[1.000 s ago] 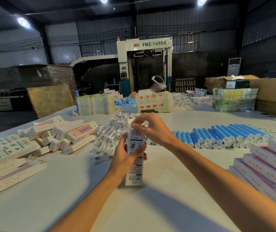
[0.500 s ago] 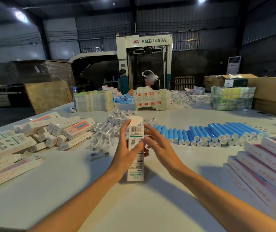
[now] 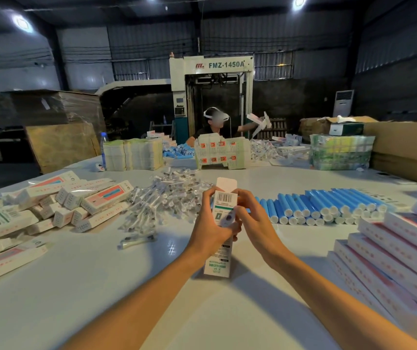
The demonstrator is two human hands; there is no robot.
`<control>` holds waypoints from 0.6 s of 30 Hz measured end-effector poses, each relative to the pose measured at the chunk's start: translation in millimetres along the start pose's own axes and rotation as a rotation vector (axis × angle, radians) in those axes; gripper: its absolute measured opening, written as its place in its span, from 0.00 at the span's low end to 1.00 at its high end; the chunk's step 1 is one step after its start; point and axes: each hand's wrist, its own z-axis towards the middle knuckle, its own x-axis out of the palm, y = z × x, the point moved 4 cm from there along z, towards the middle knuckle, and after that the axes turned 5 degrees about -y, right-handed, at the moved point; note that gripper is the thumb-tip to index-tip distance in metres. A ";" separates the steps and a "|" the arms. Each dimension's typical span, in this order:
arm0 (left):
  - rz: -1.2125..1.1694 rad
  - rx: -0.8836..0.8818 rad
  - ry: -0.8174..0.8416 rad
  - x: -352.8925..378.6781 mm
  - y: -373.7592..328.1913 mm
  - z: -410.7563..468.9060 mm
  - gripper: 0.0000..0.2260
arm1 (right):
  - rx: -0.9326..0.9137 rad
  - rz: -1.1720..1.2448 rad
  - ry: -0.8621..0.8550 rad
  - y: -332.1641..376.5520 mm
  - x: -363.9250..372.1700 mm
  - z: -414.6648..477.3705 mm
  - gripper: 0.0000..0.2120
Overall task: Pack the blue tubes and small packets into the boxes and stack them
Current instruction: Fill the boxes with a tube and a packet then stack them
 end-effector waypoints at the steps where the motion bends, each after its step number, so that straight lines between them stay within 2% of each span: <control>1: -0.020 -0.004 -0.008 -0.1 1.5 -0.3 0.37 | -0.014 -0.025 0.005 -0.3 0.0 1.2 0.14; 5: -0.044 0.003 0.010 -7.7 0.4 -2.9 0.34 | -0.069 -0.067 0.044 5.8 1.3 3.1 0.09; 10: -0.068 0.007 0.138 -10.3 -7.4 -11.4 0.33 | -0.096 0.067 -0.089 20.0 -10.6 7.4 0.07; 14: -0.094 -0.002 0.218 -4.8 -8.6 -14.8 0.32 | -0.059 0.044 -0.004 24.1 -18.1 10.4 0.08; 18: -0.128 -0.026 0.245 -2.4 -7.5 -16.3 0.32 | -0.238 -0.074 0.004 31.6 -25.4 8.3 0.06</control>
